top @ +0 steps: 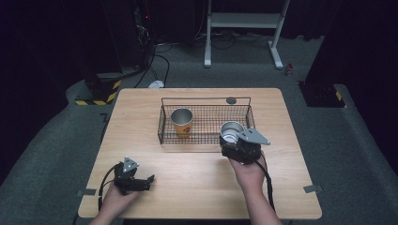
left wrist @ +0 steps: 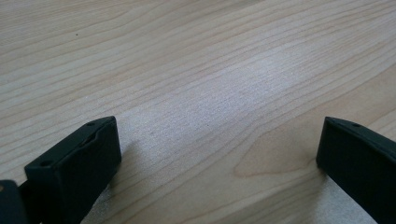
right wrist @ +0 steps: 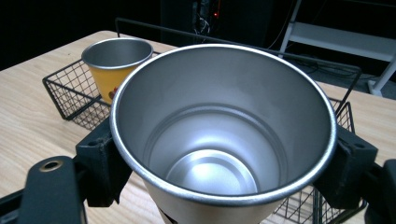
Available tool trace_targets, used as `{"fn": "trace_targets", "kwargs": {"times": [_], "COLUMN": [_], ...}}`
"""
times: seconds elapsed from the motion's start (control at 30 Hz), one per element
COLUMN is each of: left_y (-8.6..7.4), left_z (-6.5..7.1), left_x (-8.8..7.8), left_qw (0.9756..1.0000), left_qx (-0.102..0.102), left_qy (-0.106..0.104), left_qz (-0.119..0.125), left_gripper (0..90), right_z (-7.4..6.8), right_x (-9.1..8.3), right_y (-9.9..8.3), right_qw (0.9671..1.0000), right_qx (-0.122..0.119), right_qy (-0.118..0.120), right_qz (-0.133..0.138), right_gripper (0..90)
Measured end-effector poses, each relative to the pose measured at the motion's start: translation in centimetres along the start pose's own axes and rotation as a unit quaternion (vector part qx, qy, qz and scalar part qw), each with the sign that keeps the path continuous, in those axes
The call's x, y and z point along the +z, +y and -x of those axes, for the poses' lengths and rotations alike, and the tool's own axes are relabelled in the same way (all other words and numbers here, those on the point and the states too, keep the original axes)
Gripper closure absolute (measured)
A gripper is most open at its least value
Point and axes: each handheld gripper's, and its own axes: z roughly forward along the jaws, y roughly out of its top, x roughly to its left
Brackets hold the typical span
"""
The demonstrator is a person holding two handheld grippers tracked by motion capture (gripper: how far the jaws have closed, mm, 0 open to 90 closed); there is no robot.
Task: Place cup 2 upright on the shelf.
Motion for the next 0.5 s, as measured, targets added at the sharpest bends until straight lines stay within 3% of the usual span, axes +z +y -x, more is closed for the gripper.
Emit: {"fn": "trace_targets", "kwargs": {"times": [0.5], "left_y": [0.0], "left_z": [0.1], "left_x": [0.0], "left_qw": [1.0000], "left_qx": [0.003], "left_qy": [-0.003], "left_qz": [-0.002], "left_gripper": [0.4], "right_z": [0.8], "right_x": [1.4], "right_y": [1.8], "right_qw": [0.9999], "right_qx": [0.004], "right_qy": [-0.013], "right_qz": [0.000], "right_gripper": [18.6]}}
